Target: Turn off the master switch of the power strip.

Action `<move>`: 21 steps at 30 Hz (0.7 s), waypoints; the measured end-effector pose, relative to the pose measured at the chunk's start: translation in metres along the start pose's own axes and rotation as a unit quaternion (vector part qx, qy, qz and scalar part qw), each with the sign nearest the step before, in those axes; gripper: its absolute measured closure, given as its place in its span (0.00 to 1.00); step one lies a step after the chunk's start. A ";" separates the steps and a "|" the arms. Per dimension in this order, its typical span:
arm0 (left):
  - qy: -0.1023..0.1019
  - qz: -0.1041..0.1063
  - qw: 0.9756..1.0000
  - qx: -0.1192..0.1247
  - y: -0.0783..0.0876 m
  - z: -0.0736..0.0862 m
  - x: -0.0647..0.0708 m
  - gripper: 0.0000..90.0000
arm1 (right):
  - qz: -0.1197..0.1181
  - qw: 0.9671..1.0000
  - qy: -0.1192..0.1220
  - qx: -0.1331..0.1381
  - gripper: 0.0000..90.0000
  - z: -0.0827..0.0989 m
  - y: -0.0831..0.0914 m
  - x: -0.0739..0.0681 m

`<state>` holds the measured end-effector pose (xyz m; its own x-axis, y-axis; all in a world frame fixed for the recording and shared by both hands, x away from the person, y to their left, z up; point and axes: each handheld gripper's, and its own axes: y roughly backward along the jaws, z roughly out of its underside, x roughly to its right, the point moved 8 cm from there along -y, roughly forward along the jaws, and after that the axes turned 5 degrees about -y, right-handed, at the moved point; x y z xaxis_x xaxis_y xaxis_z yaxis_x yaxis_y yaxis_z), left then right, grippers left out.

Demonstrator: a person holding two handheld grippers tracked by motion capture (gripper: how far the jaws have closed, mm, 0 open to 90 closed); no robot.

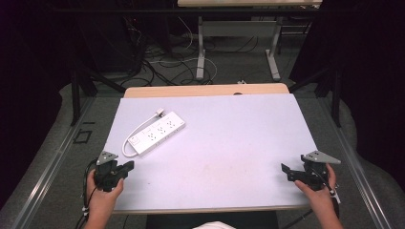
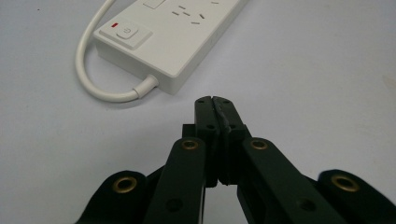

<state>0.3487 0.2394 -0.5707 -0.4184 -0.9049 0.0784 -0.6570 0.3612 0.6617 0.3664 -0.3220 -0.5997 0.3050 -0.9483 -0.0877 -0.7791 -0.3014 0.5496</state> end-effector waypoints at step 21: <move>0.004 0.007 1.000 -0.008 0.000 -0.009 0.001 1.00 | 0.002 1.000 -0.004 -0.003 0.13 0.000 0.001 -0.002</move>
<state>0.3543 0.2365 -0.5639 -0.4226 -0.9014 0.0937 -0.6413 0.3705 0.6719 0.3649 -0.3207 -0.5994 0.2982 -0.9500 -0.0923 -0.7766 -0.2977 0.5552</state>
